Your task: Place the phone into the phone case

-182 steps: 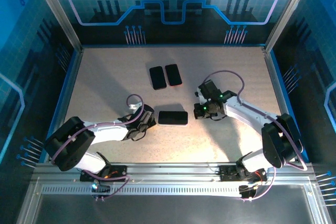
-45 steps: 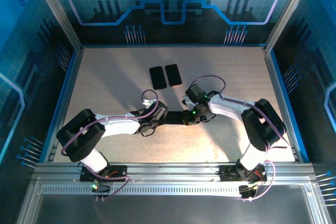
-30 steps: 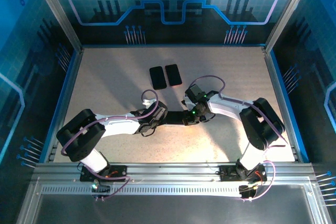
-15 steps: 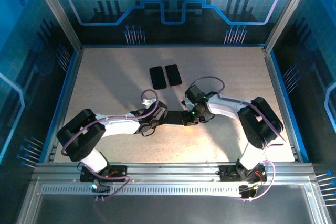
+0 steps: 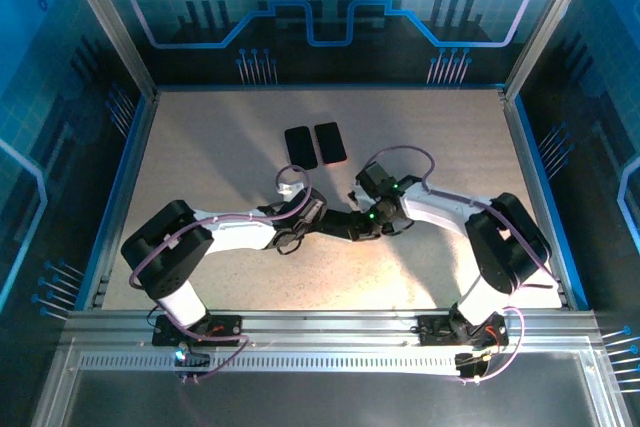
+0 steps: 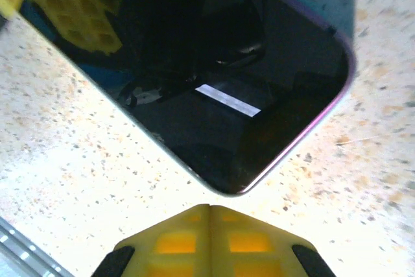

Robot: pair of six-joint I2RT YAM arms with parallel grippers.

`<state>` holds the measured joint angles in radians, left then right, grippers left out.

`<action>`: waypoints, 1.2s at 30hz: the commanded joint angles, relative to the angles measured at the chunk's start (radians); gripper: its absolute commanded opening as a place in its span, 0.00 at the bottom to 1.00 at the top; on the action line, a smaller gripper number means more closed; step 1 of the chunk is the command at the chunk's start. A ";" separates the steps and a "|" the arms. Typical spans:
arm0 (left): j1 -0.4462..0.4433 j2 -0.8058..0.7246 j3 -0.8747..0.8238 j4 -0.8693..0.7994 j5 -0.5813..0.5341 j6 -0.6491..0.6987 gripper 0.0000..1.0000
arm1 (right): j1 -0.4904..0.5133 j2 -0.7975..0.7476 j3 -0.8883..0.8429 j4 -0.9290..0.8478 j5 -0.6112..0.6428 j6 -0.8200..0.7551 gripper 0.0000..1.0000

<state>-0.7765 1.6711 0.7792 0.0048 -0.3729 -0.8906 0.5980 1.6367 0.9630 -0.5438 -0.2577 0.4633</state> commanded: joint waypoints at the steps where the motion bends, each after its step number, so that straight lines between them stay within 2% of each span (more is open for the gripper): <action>1: -0.003 0.029 -0.003 -0.024 -0.018 0.037 0.00 | -0.057 -0.036 0.093 -0.067 -0.006 -0.051 0.00; 10: -0.003 0.012 0.002 -0.017 -0.023 0.044 0.00 | -0.116 0.107 0.200 -0.083 0.006 -0.128 0.00; 22: -0.003 0.016 -0.008 -0.014 -0.017 0.038 0.00 | -0.116 0.166 0.152 -0.056 0.029 -0.127 0.00; 28: -0.003 0.014 -0.014 -0.011 -0.015 0.033 0.00 | -0.105 0.215 0.134 -0.042 0.045 -0.127 0.00; 36: -0.003 0.030 -0.009 -0.011 -0.008 0.030 0.00 | -0.038 0.282 0.099 -0.025 0.131 -0.112 0.00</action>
<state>-0.7784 1.6711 0.7788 0.0090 -0.3782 -0.8627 0.5102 1.8153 1.1225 -0.5793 -0.2001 0.3538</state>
